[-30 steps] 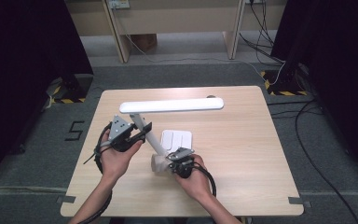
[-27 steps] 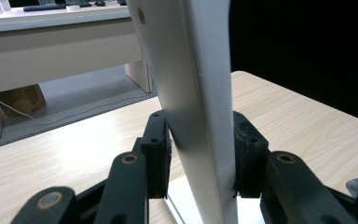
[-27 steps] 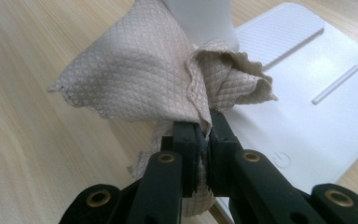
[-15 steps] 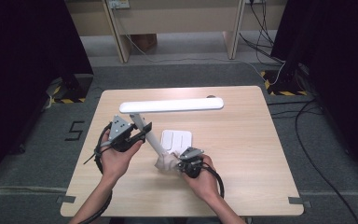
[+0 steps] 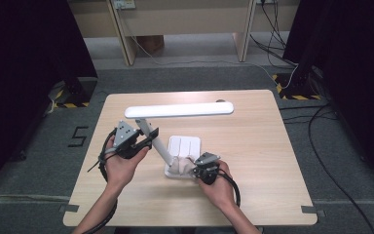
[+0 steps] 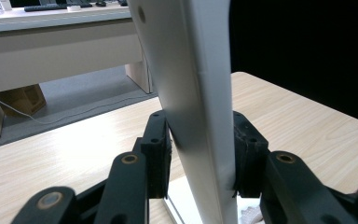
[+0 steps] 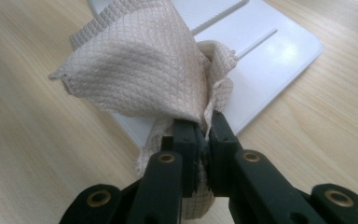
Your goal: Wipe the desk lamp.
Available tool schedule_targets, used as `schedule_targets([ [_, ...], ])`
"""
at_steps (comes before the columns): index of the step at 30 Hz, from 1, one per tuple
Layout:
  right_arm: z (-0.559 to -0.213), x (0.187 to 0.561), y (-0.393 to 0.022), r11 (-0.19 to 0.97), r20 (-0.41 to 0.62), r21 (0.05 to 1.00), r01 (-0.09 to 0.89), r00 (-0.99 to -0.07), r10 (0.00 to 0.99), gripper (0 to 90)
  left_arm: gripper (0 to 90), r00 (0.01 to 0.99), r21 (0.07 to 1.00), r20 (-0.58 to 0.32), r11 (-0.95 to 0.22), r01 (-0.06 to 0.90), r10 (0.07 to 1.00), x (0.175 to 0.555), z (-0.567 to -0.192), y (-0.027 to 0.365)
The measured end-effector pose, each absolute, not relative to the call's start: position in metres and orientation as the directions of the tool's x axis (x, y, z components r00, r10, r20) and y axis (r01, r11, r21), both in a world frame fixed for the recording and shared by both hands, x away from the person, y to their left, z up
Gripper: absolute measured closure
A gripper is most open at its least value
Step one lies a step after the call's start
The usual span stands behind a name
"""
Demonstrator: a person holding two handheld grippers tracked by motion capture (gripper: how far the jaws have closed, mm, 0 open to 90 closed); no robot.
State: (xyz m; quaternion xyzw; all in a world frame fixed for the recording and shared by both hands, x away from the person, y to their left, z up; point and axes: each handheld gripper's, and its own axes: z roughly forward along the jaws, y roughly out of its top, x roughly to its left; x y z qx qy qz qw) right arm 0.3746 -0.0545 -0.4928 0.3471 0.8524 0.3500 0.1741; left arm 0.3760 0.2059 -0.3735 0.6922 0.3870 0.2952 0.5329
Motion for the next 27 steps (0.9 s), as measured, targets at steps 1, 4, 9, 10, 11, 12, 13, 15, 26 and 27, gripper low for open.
schedule_targets([
  [1, -0.490, 0.375, -0.057, 0.501, -0.051, 0.725, 0.472, -0.689, 0.723, 85.1, 63.3, 0.526, 0.966, -0.003, -0.133, 0.221, 0.851, 0.376, -0.374, 0.206],
  [4, -0.485, 0.375, -0.057, 0.472, -0.032, 0.743, 0.475, -0.679, 0.733, 85.1, 63.3, 0.523, 0.967, 0.000, -0.133, 0.217, 0.853, 0.376, -0.374, 0.205],
  [9, -0.470, 0.381, -0.045, 0.460, -0.054, 0.777, 0.429, -0.682, 0.729, 85.1, 63.3, 0.519, 0.967, 0.001, -0.133, 0.217, 0.855, 0.375, -0.374, 0.205],
  [10, -0.468, 0.382, -0.041, 0.462, -0.057, 0.778, 0.425, -0.685, 0.726, 85.0, 63.3, 0.519, 0.967, 0.002, -0.134, 0.217, 0.855, 0.375, -0.374, 0.205],
  [11, -0.467, 0.384, -0.036, 0.466, -0.057, 0.779, 0.420, -0.692, 0.720, 85.0, 63.4, 0.519, 0.967, 0.002, -0.134, 0.217, 0.855, 0.375, -0.374, 0.205],
  [12, -0.467, 0.384, -0.033, 0.461, -0.053, 0.781, 0.421, -0.691, 0.721, 85.0, 63.4, 0.519, 0.967, 0.002, -0.134, 0.217, 0.855, 0.375, -0.374, 0.205],
  [13, -0.467, 0.385, -0.030, 0.466, -0.055, 0.781, 0.415, -0.698, 0.714, 85.0, 63.4, 0.519, 0.967, 0.002, -0.134, 0.217, 0.855, 0.375, -0.374, 0.205],
  [15, -0.469, 0.385, -0.020, 0.463, -0.045, 0.783, 0.416, -0.704, 0.709, 85.0, 63.4, 0.520, 0.967, 0.004, -0.136, 0.217, 0.854, 0.375, -0.374, 0.205],
  [26, -0.484, 0.396, -0.006, 0.450, -0.020, 0.772, 0.449, -0.690, 0.724, 85.0, 63.5, 0.520, 0.966, 0.007, -0.140, 0.216, 0.854, 0.375, -0.374, 0.204],
  [27, -0.485, 0.396, -0.006, 0.449, -0.020, 0.770, 0.453, -0.686, 0.727, 85.1, 63.4, 0.519, 0.966, 0.008, -0.141, 0.216, 0.855, 0.375, -0.374, 0.204],
])
